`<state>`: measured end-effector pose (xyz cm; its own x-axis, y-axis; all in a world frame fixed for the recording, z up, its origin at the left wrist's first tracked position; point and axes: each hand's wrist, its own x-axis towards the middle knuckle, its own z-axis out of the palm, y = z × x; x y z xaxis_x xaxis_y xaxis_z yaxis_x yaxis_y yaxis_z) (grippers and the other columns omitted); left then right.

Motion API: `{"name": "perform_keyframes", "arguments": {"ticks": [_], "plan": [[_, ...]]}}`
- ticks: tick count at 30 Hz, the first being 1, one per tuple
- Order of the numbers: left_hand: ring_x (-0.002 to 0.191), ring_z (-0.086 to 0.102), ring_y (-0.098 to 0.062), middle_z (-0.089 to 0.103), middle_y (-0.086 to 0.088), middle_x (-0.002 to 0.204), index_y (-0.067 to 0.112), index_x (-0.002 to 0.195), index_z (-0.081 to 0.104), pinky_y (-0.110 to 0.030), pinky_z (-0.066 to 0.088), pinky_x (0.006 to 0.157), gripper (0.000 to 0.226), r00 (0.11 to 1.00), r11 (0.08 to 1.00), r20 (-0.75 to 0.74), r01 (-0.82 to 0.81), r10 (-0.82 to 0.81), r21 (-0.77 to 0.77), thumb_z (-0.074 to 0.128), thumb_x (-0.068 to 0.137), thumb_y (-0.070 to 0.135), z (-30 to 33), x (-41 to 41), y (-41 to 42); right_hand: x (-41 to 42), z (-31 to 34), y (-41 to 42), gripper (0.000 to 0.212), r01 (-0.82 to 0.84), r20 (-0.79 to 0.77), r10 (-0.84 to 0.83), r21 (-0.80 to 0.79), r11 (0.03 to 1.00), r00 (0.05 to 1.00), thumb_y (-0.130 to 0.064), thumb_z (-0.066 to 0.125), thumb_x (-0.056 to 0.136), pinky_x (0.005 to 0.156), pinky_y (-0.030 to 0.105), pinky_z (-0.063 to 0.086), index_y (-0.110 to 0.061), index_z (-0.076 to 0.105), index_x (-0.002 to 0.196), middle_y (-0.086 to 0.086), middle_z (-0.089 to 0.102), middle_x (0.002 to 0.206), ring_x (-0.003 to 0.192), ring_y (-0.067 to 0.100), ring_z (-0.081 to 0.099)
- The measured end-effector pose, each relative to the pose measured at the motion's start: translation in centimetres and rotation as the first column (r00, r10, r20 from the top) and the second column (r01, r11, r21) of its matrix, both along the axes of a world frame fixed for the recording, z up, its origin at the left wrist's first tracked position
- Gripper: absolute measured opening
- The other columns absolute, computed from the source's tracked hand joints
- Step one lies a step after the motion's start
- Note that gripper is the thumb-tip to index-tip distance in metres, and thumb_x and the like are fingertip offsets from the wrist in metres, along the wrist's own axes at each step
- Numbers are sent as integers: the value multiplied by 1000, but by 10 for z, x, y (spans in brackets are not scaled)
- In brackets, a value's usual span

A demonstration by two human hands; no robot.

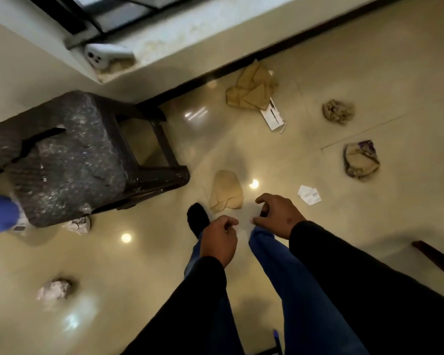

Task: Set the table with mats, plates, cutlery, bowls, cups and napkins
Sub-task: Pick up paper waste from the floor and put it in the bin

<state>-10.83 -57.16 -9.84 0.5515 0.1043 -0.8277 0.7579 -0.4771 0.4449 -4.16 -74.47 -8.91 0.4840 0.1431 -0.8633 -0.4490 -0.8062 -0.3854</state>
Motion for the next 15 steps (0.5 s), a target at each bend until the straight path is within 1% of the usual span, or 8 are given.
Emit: {"name": "perform_keyframes", "arguments": {"ticks": [2,4,6,8,9,11,13,15], "plan": [[109,64,-17,71,-1,115,16,110,72,-21,47,93,21,991,992,-58,121,-122,-15,55,99,9,-46,8,7,8,-40,4,59,73,4,-73,-53,996,997,-40,78,79,94,35,49,-18,57,130,7,66,113,102,22,62],[107,64,-17,70,-1,115,17,110,71,-23,49,90,21,980,987,-114,163,-163,-8,55,99,11,-96,16,19,9,-88,17,59,140,1,-141,-78,987,990,-42,78,78,92,34,50,-20,58,129,5,66,114,103,21,62],[103,61,-16,67,0,110,16,108,71,-24,49,89,19,982,992,-145,123,-121,6,56,97,12,-141,27,31,10,-137,33,58,180,-28,-183,-73,981,983,-40,78,80,85,26,45,-18,57,130,5,64,118,106,20,60],[105,62,-20,65,0,108,18,102,70,-32,53,96,12,979,999,-200,43,-39,16,61,95,14,-185,36,41,6,-182,45,57,206,-82,-213,-89,975,974,-38,76,83,81,21,37,-18,55,132,4,63,122,107,19,59],[105,62,-22,66,-2,110,20,100,68,-36,54,98,9,974,1000,-227,5,-1,15,64,94,15,-205,40,44,5,-203,49,57,222,-92,-231,-106,969,968,-39,76,83,81,21,36,-17,55,132,4,62,123,108,19,58],[103,60,-20,66,-1,111,19,102,68,-29,50,95,10,964,999,-262,-49,53,22,67,92,16,-248,46,52,0,-251,56,60,268,-101,-282,-133,954,954,-40,76,82,83,23,39,-15,55,132,7,62,126,112,22,58],[99,56,-17,62,1,108,15,111,69,-23,45,86,20,953,995,-287,-93,99,34,69,90,15,-289,47,57,-5,-291,60,62,305,-110,-326,-174,936,939,-40,77,82,88,24,40,-14,53,134,8,60,129,117,24,56],[97,56,-16,62,2,107,15,115,68,-20,45,75,28,943,994,-316,-100,109,44,72,88,15,-327,43,60,-10,-331,63,68,324,-104,-350,-209,923,931,-42,78,81,95,29,44,-13,50,136,9,58,132,120,26,55]]}}
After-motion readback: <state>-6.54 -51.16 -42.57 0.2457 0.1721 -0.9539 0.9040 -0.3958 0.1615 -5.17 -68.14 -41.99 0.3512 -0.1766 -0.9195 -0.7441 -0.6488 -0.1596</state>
